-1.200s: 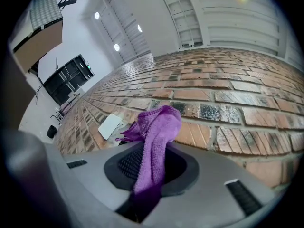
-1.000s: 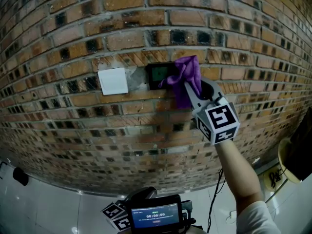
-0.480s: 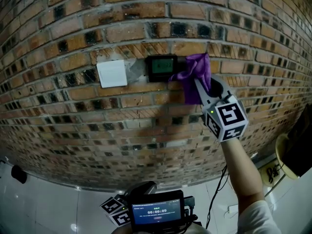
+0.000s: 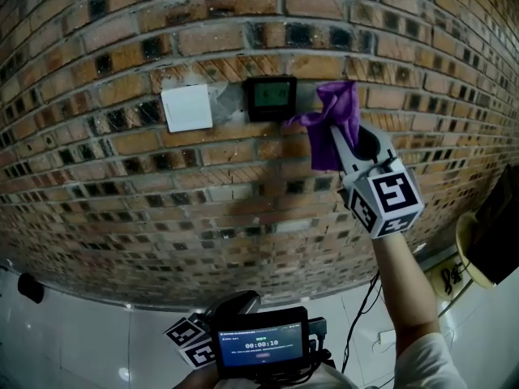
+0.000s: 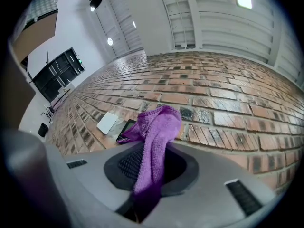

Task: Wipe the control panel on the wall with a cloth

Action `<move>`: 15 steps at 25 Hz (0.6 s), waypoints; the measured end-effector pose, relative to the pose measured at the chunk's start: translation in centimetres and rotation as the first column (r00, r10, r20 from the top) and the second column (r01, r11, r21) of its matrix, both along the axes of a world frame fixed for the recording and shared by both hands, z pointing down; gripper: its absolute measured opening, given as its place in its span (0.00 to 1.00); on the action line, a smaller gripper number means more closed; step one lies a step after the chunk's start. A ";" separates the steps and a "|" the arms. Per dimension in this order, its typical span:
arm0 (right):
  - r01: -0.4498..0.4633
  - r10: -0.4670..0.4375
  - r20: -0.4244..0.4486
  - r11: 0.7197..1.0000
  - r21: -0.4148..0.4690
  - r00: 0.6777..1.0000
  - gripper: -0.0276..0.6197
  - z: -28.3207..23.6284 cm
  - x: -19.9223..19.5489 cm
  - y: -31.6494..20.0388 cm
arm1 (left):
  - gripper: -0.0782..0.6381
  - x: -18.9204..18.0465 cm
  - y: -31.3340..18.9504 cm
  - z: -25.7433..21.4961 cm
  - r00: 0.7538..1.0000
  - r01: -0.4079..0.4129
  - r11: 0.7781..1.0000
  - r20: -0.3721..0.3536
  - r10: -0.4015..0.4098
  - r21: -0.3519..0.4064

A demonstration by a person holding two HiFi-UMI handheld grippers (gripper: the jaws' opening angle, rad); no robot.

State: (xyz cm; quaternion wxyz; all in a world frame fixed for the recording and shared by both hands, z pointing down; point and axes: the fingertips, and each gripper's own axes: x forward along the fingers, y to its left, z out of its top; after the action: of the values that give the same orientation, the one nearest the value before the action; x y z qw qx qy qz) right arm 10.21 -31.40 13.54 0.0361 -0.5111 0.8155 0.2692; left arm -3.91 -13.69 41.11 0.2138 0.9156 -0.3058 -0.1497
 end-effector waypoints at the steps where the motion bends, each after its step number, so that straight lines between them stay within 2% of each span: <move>1: -0.001 0.001 0.001 1.000 -0.001 1.000 0.17 0.1 0.0 0.3 | 0.16 0.0 0.1 0.0 1.000 -0.003 1.000 0.000 0.003 0.001; 15: 0.021 -0.021 -0.006 0.999 -0.025 1.000 0.17 2.9 -0.9 4.4 | 0.16 0.0 0.6 0.4 0.999 -0.033 0.999 -0.006 0.033 -0.005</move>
State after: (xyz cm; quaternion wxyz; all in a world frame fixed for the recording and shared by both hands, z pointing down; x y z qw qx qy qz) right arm 9.30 -26.99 16.46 0.0297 -0.5020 0.8243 0.2602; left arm -3.94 -13.08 41.54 0.2197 0.9195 -0.2903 -0.1483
